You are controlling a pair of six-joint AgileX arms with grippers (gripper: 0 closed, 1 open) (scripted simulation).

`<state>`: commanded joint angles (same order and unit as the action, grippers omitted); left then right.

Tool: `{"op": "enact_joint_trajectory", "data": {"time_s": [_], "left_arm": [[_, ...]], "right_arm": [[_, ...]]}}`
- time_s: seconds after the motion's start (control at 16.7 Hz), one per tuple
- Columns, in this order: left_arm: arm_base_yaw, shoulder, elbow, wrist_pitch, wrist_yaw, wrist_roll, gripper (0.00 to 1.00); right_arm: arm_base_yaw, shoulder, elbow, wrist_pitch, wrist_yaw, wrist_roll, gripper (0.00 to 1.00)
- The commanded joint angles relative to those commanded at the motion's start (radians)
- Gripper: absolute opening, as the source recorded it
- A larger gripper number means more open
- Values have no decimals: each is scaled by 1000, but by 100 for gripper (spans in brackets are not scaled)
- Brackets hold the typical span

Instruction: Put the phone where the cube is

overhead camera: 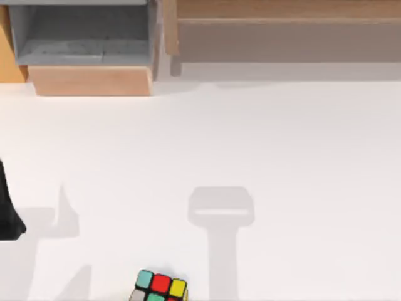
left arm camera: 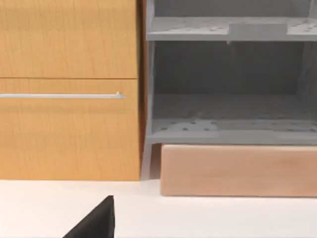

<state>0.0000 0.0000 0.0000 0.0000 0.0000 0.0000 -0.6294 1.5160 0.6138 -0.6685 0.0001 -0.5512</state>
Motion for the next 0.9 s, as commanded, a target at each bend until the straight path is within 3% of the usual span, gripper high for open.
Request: {"op": "enact_joint_trajectory", "data": {"time_s": [0.9], "left_arm": [[0,0,0,0,0,0,100]], "right_arm": [[1,-72,58,-120,-6,3,0]]}}
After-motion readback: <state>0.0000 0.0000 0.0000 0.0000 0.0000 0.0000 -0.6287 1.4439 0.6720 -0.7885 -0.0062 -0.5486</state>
